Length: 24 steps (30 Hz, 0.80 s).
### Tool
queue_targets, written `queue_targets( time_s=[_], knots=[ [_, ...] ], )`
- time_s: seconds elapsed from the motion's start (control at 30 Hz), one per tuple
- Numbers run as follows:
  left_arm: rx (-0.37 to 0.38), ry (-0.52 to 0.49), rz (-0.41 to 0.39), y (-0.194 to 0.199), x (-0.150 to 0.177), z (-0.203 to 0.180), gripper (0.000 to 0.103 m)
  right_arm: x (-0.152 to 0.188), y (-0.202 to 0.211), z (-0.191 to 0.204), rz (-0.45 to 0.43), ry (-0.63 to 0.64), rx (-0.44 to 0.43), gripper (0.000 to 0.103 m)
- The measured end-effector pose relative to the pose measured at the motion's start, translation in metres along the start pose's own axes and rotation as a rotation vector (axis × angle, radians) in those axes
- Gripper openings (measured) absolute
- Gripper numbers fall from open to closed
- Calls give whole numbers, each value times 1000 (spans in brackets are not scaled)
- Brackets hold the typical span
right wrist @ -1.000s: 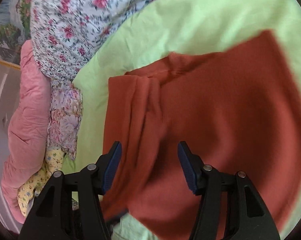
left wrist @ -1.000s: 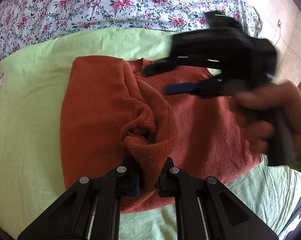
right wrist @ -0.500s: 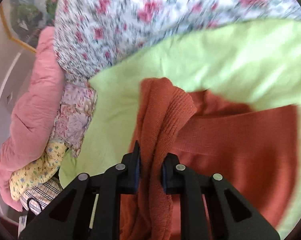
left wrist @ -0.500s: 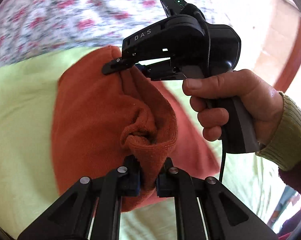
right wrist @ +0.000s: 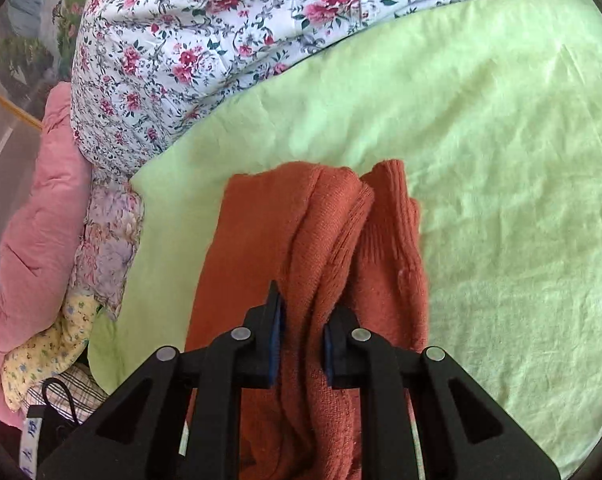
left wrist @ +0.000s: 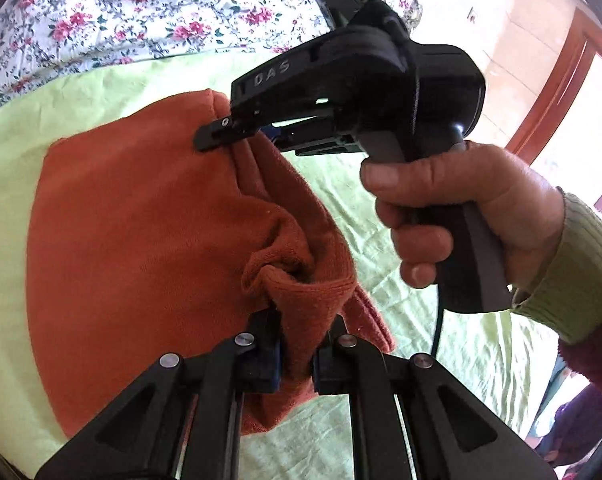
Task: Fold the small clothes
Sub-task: 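Fold the held side over the sweater with both grippers, then open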
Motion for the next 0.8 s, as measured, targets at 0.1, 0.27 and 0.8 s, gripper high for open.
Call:
queue_targets(
  time_s=[0.1, 0.27, 0.8],
  knots=[
    [27, 23, 53, -12, 8, 1, 16, 7, -10, -9, 37, 36, 66, 22],
    [86, 38, 75, 1, 8, -6, 45, 3, 10, -14, -8, 17, 104, 32],
    [-225, 350, 50, 66, 12, 173, 72, 48, 24, 0, -20, -62, 139, 42]
  ],
)
Point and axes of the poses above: each gripper's, at about its wrist camera, not at the fingertips, and y roughly against the way its jaws point, z to its left, x to its underside, the point moved 7 cm from there along -y, roughly the way its jaws point, and after that the axes turned 13 degrees about -z, right-handed, at the moved point
